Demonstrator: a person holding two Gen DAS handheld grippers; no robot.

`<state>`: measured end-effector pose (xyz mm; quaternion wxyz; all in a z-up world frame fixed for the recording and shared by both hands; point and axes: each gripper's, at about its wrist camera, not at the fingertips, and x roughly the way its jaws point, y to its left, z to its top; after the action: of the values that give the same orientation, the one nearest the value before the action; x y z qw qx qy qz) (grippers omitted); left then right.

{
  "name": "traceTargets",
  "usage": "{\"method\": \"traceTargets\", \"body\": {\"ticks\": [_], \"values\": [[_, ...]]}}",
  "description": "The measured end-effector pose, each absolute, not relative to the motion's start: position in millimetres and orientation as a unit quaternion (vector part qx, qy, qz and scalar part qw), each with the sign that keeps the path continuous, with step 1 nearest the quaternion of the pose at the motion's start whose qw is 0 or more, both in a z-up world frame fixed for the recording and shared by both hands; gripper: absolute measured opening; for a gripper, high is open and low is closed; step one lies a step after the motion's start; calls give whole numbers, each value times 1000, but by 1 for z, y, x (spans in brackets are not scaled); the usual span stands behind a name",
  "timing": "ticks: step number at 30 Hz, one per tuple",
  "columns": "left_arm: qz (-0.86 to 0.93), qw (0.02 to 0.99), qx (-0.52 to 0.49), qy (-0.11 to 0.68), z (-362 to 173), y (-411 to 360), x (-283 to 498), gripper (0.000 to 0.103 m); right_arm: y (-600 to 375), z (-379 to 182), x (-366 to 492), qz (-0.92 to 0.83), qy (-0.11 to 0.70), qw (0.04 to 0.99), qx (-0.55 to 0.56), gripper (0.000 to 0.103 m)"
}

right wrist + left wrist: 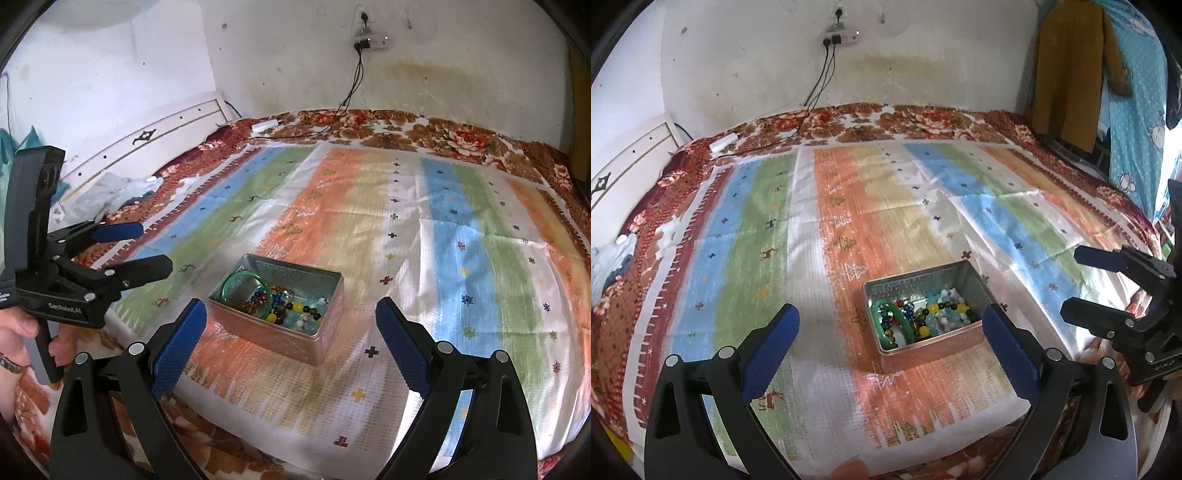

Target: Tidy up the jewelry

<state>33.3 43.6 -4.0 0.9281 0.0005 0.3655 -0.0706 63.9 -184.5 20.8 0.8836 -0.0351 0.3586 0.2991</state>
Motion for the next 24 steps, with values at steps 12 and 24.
{"method": "traceTargets", "body": {"ticks": [12,24], "values": [[-100,932,-19,349,-1,42,23,97,-188,17,63,294,364,883,-36,93],[-72,936,-4,343,-2,42,19,97,-188,13,65,290,371,882,-41,93]]}}
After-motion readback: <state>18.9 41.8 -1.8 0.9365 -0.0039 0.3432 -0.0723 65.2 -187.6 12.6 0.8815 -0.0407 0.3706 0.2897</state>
